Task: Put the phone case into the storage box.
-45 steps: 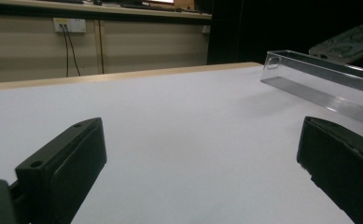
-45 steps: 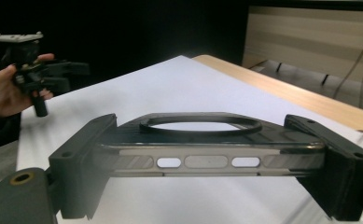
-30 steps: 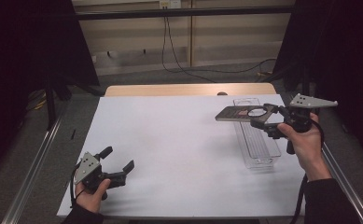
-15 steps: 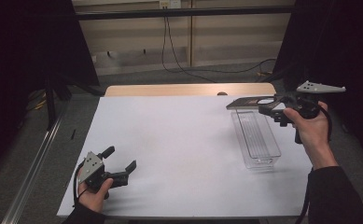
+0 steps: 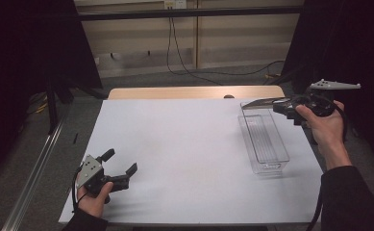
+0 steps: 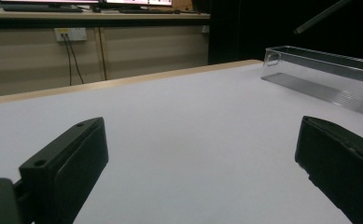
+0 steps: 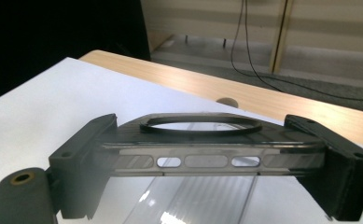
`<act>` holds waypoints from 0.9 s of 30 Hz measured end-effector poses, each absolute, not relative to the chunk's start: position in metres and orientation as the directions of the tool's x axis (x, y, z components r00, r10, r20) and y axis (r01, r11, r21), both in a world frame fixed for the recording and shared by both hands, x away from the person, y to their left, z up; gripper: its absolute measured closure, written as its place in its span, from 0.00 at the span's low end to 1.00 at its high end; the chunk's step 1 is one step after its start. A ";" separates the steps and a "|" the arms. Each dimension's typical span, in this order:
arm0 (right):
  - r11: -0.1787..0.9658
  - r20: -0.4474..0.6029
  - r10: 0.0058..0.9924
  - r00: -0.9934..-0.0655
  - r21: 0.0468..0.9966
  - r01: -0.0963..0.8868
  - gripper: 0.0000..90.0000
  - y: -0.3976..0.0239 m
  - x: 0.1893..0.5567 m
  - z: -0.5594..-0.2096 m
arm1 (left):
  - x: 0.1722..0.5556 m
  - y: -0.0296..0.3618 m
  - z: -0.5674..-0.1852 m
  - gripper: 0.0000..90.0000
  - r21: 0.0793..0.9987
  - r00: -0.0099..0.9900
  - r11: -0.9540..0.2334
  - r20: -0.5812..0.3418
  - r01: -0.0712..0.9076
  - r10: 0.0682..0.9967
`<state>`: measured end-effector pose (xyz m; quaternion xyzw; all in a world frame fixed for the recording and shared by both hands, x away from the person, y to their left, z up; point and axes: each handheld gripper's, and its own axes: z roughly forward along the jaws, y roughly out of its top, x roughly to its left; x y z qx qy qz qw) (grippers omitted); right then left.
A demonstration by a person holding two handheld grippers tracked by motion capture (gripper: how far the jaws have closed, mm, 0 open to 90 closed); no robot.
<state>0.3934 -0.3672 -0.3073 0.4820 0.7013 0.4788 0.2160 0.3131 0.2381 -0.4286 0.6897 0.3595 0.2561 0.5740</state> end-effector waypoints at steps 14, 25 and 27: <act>0.077 0.156 0.923 -0.353 0.822 0.564 0.13 -0.361 0.410 -0.316 | 0.313 0.236 -0.429 0.03 0.975 0.613 -0.084 -0.062 0.206 0.788; 0.065 0.141 0.949 -0.282 0.787 0.614 0.13 -0.351 0.427 -0.312 | 0.313 0.234 -0.430 0.03 0.975 0.632 -0.102 -0.048 0.198 0.773; 0.061 0.138 0.956 -0.259 0.770 0.635 0.13 -0.348 0.430 -0.314 | 0.313 0.234 -0.430 0.03 0.974 0.633 -0.107 -0.044 0.198 0.773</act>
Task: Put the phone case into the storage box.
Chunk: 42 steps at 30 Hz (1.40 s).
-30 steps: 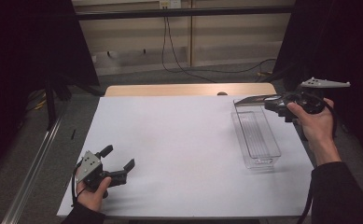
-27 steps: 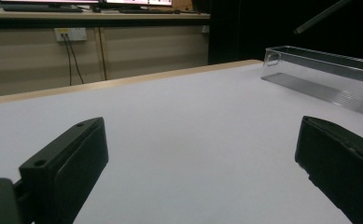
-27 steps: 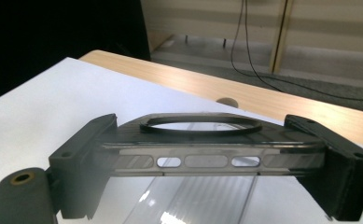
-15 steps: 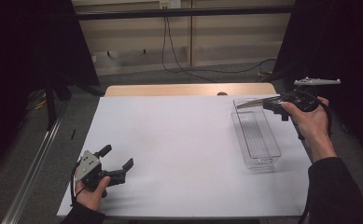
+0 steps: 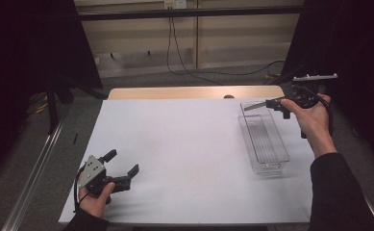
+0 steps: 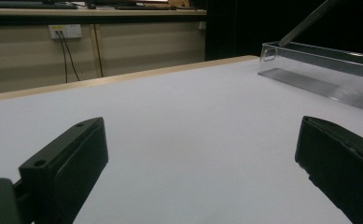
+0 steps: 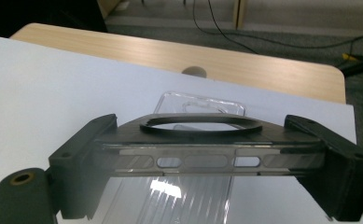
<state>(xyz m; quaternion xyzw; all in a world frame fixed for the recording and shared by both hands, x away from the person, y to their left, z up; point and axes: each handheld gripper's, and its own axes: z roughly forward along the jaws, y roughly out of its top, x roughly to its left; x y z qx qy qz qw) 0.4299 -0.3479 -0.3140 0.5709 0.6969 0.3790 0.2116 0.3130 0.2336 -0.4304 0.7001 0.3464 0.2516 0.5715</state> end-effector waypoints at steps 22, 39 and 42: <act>0.056 0.084 0.984 -0.157 0.689 0.723 0.13 -0.327 0.457 -0.331 | 0.309 0.228 -0.429 0.02 0.977 0.664 -0.118 -0.029 0.176 0.747; 0.038 0.057 0.993 -0.106 0.684 0.728 0.13 -0.314 0.468 -0.339 | 0.310 0.229 -0.430 0.02 0.975 0.656 -0.130 -0.019 0.178 0.754; 0.039 0.050 0.994 -0.100 0.688 0.725 0.13 -0.312 0.469 -0.342 | 0.310 0.230 -0.430 0.02 0.975 0.656 -0.132 -0.017 0.177 0.754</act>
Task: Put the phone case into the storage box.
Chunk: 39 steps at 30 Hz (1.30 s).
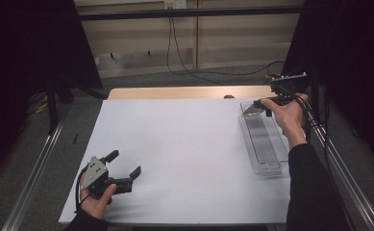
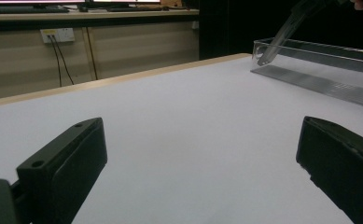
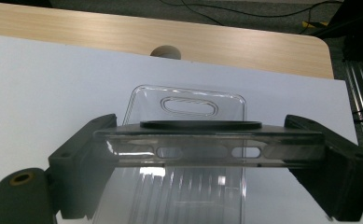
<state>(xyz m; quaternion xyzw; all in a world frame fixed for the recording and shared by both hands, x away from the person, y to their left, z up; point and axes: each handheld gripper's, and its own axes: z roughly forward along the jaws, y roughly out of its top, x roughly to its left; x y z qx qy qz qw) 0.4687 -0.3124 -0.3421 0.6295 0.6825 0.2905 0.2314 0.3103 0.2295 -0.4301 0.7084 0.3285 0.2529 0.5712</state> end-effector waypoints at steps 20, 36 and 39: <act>0.028 0.025 0.998 -0.066 0.716 0.697 0.13 -0.303 0.476 -0.350 | 0.310 0.228 -0.431 0.02 0.975 0.657 -0.134 -0.016 0.177 0.754; 0.028 0.018 0.998 -0.066 0.764 0.645 0.12 -0.298 0.486 -0.356 | 0.311 0.227 -0.432 0.02 0.973 0.653 -0.137 -0.018 0.185 0.757; 0.018 0.023 0.998 -0.056 0.770 0.638 0.12 -0.298 0.488 -0.357 | 0.311 0.227 -0.432 0.02 0.973 0.653 -0.136 -0.018 0.185 0.757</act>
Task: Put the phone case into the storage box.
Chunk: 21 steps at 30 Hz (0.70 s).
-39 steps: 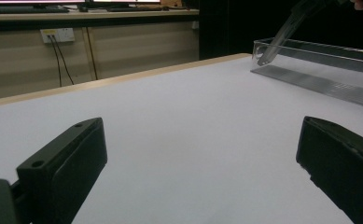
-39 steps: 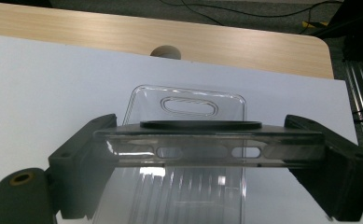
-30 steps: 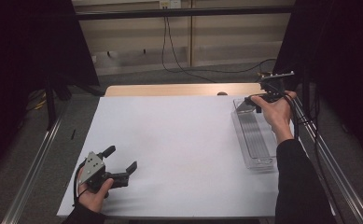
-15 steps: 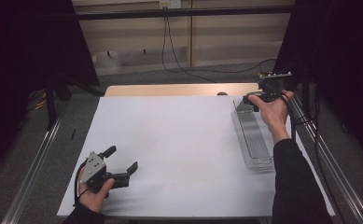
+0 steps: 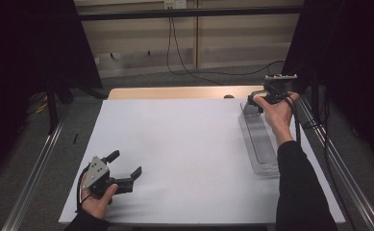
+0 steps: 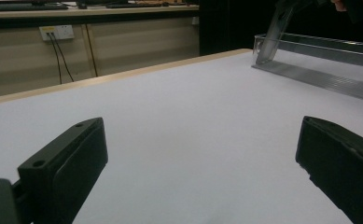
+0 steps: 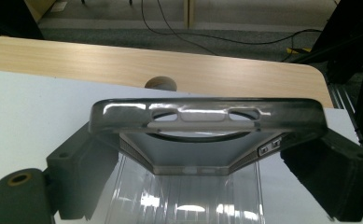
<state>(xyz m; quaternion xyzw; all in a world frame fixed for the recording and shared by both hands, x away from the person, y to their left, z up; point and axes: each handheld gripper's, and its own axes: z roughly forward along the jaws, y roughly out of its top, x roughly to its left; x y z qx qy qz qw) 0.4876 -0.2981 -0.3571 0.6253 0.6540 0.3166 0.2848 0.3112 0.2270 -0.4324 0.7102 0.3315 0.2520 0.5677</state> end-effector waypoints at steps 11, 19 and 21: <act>0.008 0.015 0.999 -0.032 0.788 0.615 0.12 -0.293 0.495 -0.361 | 0.312 0.228 -0.433 0.02 0.971 0.656 -0.152 -0.007 0.185 0.754; -0.012 0.013 1.000 0.002 0.803 0.596 0.12 -0.289 0.499 -0.364 | 0.311 0.227 -0.433 0.02 0.971 0.659 -0.155 -0.002 0.180 0.752; -0.009 0.013 1.000 -0.001 0.802 0.597 0.12 -0.289 0.501 -0.366 | 0.312 0.227 -0.433 0.02 0.970 0.660 -0.159 -0.001 0.182 0.751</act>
